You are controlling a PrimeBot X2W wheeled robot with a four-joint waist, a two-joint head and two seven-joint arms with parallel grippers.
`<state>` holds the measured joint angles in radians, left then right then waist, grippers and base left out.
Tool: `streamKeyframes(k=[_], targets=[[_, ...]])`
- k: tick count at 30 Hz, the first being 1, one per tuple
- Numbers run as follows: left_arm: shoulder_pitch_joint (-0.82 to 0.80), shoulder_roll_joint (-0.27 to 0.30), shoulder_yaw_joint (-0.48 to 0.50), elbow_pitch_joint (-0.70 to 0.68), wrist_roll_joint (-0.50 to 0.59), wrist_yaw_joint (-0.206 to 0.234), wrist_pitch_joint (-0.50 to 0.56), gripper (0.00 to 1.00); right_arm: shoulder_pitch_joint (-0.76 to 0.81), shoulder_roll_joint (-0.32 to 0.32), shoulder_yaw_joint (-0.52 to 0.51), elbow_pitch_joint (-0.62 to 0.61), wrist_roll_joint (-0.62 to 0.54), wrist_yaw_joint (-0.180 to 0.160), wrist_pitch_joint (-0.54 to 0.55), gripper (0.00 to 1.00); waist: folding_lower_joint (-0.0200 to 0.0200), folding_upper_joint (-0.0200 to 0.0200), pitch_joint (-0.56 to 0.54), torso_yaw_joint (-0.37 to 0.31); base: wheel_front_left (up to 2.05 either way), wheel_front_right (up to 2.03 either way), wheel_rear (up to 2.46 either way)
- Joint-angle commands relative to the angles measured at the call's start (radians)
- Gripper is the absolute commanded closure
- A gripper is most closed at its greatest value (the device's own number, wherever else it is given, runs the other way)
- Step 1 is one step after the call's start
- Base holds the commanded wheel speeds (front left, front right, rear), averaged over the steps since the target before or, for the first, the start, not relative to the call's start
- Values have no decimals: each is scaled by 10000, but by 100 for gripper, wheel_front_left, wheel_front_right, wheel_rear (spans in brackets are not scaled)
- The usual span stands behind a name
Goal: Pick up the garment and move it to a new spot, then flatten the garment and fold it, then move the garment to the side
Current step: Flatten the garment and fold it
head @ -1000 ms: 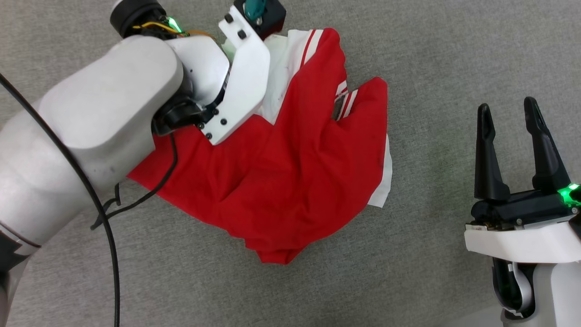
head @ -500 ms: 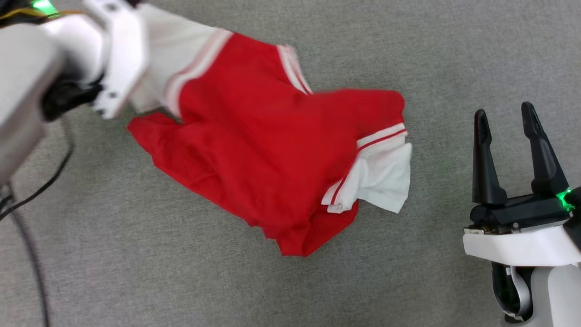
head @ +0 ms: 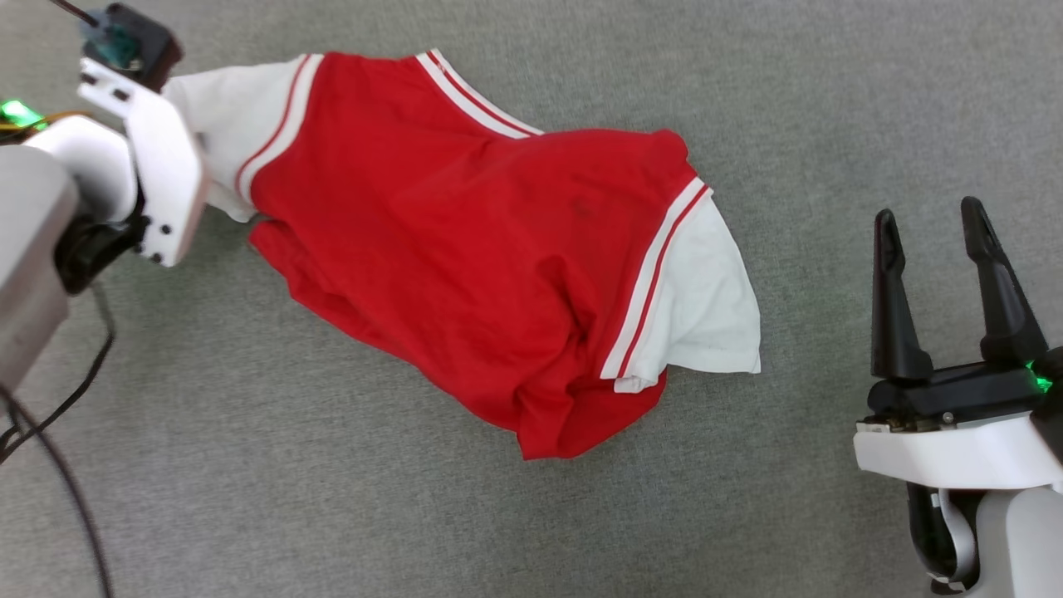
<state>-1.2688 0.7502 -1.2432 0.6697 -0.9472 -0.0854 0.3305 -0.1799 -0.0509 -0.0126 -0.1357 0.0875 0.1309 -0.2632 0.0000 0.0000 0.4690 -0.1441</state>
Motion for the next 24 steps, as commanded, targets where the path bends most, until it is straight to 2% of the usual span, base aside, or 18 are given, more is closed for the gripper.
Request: streamKeyframes(k=[1, 7, 12, 17, 21, 24], targets=[[71, -96, 92, -5, 117, 95, -356, 0, -51, 13, -52, -27, -32, -3, -24, 0, 0, 0, -231, 118, 0, 0, 0], [552, -359, 564, -197, 648, 1021, -3402, 0, -517, 13, -511, -288, -595, -3, -22, 0, 0, 0, -1042, 406, 0, 0, 0], [1502, -318, 1128, -665, 548, 2044, -5428, 0, -1319, -234, -616, -500, -1266, -3, -22, 0, 0, 0, -1491, 577, 0, 0, 0], [2715, -247, 2190, -1826, 636, 3337, -5952, 0, -2096, -1043, -277, -311, -1506, -3, -22, 0, 0, 0, -1791, 732, 0, 0, 0], [4393, -302, 4001, -3704, 1604, 4508, -5951, 0, -2567, -1893, 291, 368, -1380, -3, -22, 0, 0, 0, -1917, 835, 0, 0, 0], [5798, -521, 5393, -4950, 2493, 5148, -5955, 0, -2984, -2653, 1043, 1307, -1029, -3, 183, 0, 0, 0, -1997, 887, 0, 0, 0]])
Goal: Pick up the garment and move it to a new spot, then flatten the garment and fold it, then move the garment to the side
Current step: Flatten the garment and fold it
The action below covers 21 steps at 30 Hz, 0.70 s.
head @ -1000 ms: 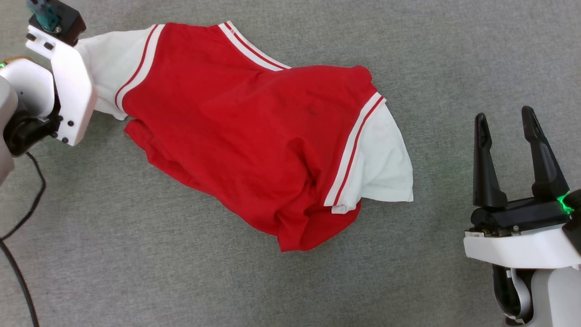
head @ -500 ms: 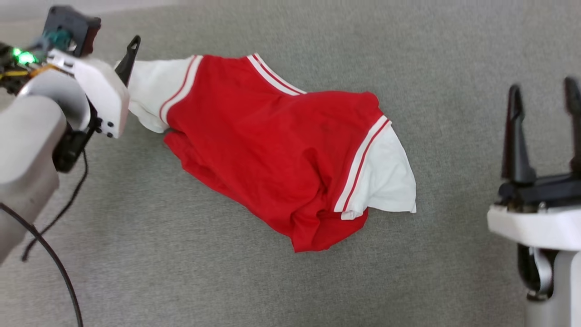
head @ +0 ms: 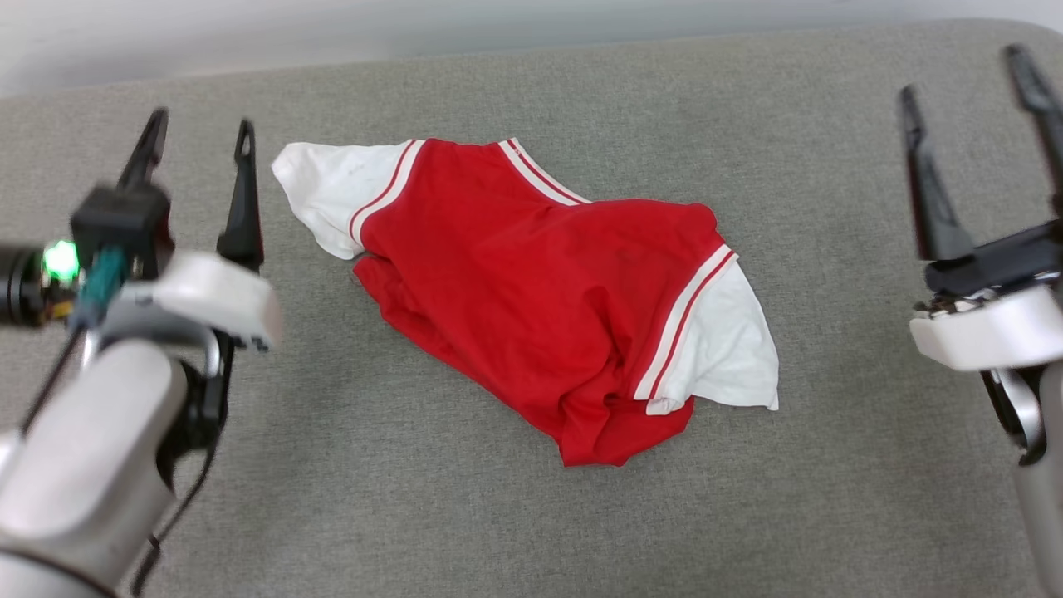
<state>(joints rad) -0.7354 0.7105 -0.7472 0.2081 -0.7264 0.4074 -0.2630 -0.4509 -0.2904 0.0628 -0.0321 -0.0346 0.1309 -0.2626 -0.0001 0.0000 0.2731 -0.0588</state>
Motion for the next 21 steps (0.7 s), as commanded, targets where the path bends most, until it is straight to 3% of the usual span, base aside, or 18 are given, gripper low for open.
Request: streamKeyframes(k=[1, 4, 7, 10, 11, 13, 14, 16, 21], targets=[[962, -245, 859, -712, 587, 405, -21, 0, -484, -570, 569, 520, 358, -3, 437, 0, 1, 0, -54, 59, 0, 0, 0], [2375, -650, 2041, -1585, 1434, 702, -22, 0, -968, -1446, 1695, 998, 1053, -3, 1707, 0, 1, 0, -100, 141, 0, 0, 0], [3495, -1223, 3011, -2261, 2176, 701, -23, 0, -1482, -2389, 2964, 1053, 1969, -4, 3160, 0, 1, 0, -130, 230, 0, 0, 0], [4414, -1796, 3754, -2690, 2810, 511, -23, 0, -1912, -3304, 4342, 996, 3121, -3, 4733, 0, 1, 0, -135, 342, 0, 0, 0], [5081, -2368, 4320, -2972, 3346, 243, -24, 0, -2272, -4045, 5696, 836, 4595, -3, 6440, 0, 1, 0, -105, 449, 0, 0, 0], [5430, -2708, 4623, -3063, 3642, 17, -24, 0, -2637, -4525, 6425, 745, 5515, -4, 7415, 0, 1, 0, -41, 519, 0, 0, 0], [5430, -2708, 4623, -3063, 3642, 17, -24, 0, -2637, -4525, 6425, 745, 5515, -4, 7415, 0, 1, 0, -41, 519, 0, 0, 0], [5752, -3228, 4990, -3150, 4058, -307, -24, 0, -3013, -4951, 7378, 844, 6640, -4, 8580, 0, 1, 0, 121, 637, 0, 0, 0], [5874, -3854, 5332, -3124, 4528, -811, -25, 0, -3403, -5077, 8232, 1362, 7378, -3, 9074, 0, 1, 0, 394, 830, 0, 0, 0]])
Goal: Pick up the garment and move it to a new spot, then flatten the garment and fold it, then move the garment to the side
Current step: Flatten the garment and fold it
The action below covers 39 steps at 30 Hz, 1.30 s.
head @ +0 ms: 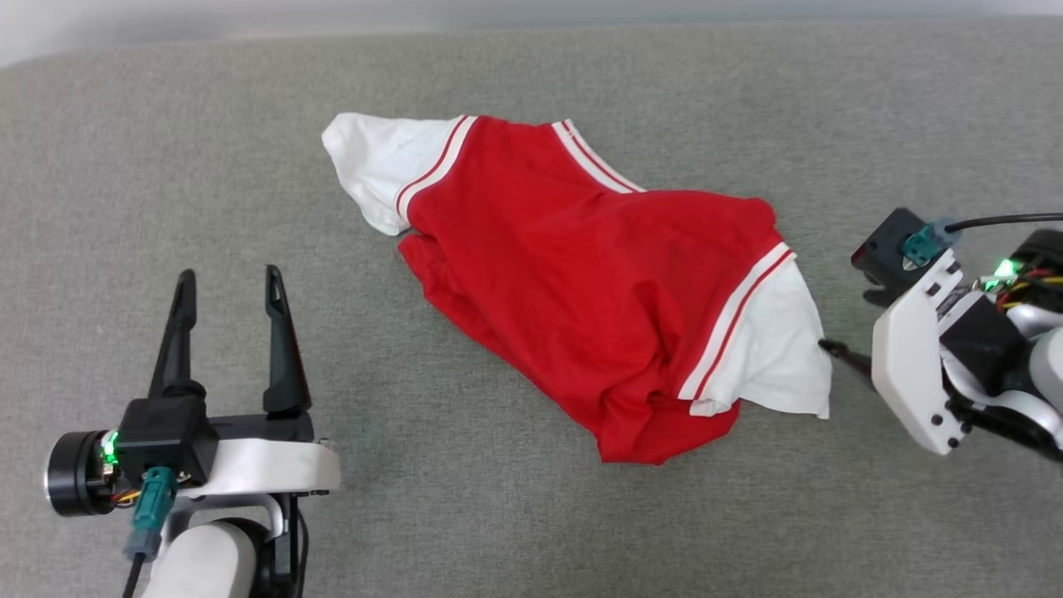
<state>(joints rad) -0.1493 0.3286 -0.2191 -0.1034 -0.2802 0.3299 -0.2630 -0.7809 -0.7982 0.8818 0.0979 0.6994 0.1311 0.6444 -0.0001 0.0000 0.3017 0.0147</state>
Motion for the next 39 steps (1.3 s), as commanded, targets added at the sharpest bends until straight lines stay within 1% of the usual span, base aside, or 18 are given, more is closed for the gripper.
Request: streamKeyframes(k=[1, 8, 11, 13, 14, 15, 16, 19, 22, 25, 28, 30, 34, 37, 38, 39], targets=[[16, -174, 119, 14, 174, -155, -25, 0, -134, 112, 188, 254, 220, -6, -18, 0, 1, 0, 177, 144, 0, 0, 0], [-177, -906, 564, 124, 858, -909, -25, 0, 107, 935, 1425, 1736, 875, -5, -270, 0, 1, 0, 586, 376, 0, 0, 0], [-155, -1137, 764, 171, 1063, -1144, -25, 0, 399, 1237, 2068, 2262, 946, -3, -498, 0, 1, 0, 624, 389, 0, 0, 0], [-117, -1273, 915, 221, 1191, -1273, -25, 0, 370, 1313, 2410, 2412, 875, -3, -804, 0, 1, 0, 579, 355, 0, 0, 0], [-67, -1334, 971, 259, 1241, -1353, -25, 0, 280, 1296, 2501, 2413, 856, -2, -1014, 18, 1, 0, 523, 324, 0, 0, 0], [-14, -1384, 1034, 293, 1306, -1412, -25, 0, 155, 1215, 2564, 2393, 908, -2, -1195, 94, 1, 0, 462, 290, 0, 0, 0], [34, -1430, 1105, 324, 1338, -1471, -25, 0, -21, 1093, 2567, 2357, 924, -2, -1386, 100, 1, 0, 388, 247, 0, 0, 0], [169, -1598, 1277, 372, 1476, -1644, -25, 0, -626, 452, 2365, 2239, 1033, -11, -1868, 100, 1, 0, 192, 137, 0, 0, 0], [216, -1769, 1394, 386, 1570, -1817, -25, 0, -1086, -104, 2124, 2189, 1254, -8, -2049, 100, 1, 0, 86, 84, 0, 0, 0], [236, -1914, 1502, 378, 1669, -1972, -25, 0, -1327, -572, 2025, 2364, 1385, -6, -1966, 100, 1, 0, 67, 103, 0, 0, 0], [173, -2047, 1536, 362, 1782, -2146, -25, 0, -1487, -923, 1812, 2839, 1639, -6, -1839, 100, 1, 0, 181, 173, 0, 0, 0], [105, -2097, 1594, 378, 1828, -2242, -25, 0, -1544, -912, 1734, 3317, 1750, -6, -1753, 100, 1, 0, 290, 211, 0, 0, 0], [-6, -2240, 1663, 454, 1947, -2390, -25, 0, -1321, -505, 1844, 4361, 1923, -6, -1589, 100, 1, 0, 434, 283, 0, 0, 0], [-57, -2315, 1688, 558, 2002, -2489, -26, 0, -1161, -116, 1846, 4843, 2144, -5, -1874, 100, 1, 0, 431, 309, 0, 0, 0], [-70, -2329, 1712, 597, 2026, -2507, -26, 0, -1133, 5, 1838, 4921, 2214, -5, -2012, 94, 1, 0, 402, 296, 0, 0, 0], [-61, -2337, 1739, 643, 2063, -2550, -26, 0, -1155, 69, 1856, 4954, 2204, -3, -2176, 8, 1, 0, 345, 268, 0, 0, 0]])
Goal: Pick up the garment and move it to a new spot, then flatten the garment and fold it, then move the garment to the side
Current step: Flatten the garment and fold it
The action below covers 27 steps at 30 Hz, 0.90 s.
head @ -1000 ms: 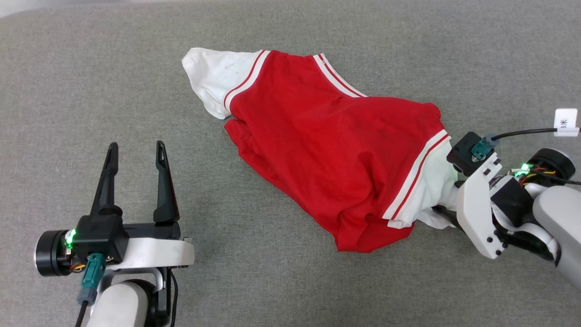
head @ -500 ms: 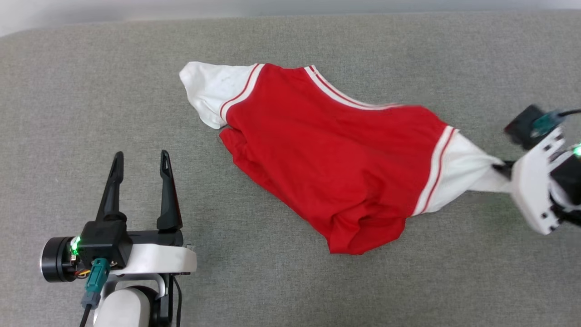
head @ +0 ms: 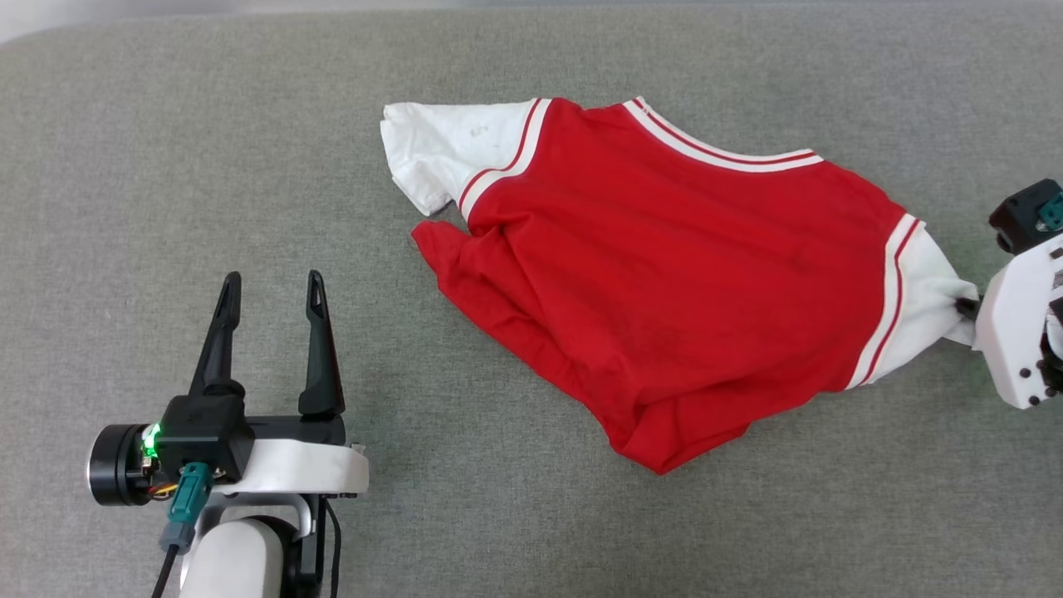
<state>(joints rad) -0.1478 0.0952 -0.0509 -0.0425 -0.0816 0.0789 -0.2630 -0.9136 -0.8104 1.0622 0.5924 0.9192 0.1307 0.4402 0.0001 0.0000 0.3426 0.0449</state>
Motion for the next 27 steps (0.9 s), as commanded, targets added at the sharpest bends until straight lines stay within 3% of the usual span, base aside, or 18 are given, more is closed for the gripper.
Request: streamKeyframes(k=[1, 8, 12, 17, 22, 27], targets=[[-67, -13, 74, 64, 101, -74, -26, 0, 106, 190, 56, 33, -71, 1, -351, 0, -1, 0, -130, -63, 0, 0, 0], [-348, 185, 406, -7, 267, -263, -26, 0, -206, -26, -356, -307, -808, -2, -2868, 0, -1, 0, -667, -326, 0, 0, 0], [-838, 456, 508, -71, 355, -472, -26, 0, 61, 343, -1445, -380, -1031, -2, -4796, 0, -1, 0, -831, -525, 0, 0, 0], [-1805, 849, 414, 92, 318, -964, -26, 0, 569, 979, -3038, -334, -2270, -2, -6640, 0, -1, 0, -876, -747, 0, 0, 0], [-3092, 1389, 81, 533, 210, -1595, 405, 0, 1693, 1994, -5498, -951, -3785, -1, -7035, 0, -1, 0, -852, -915, 0, 0, 0], [-4479, 2008, -589, 824, -185, -1977, 2125, 0, 3491, 3124, -7984, -2637, -5353, -1, -7047, 0, -1, 0, -731, -1033, 0, 0, 0]])
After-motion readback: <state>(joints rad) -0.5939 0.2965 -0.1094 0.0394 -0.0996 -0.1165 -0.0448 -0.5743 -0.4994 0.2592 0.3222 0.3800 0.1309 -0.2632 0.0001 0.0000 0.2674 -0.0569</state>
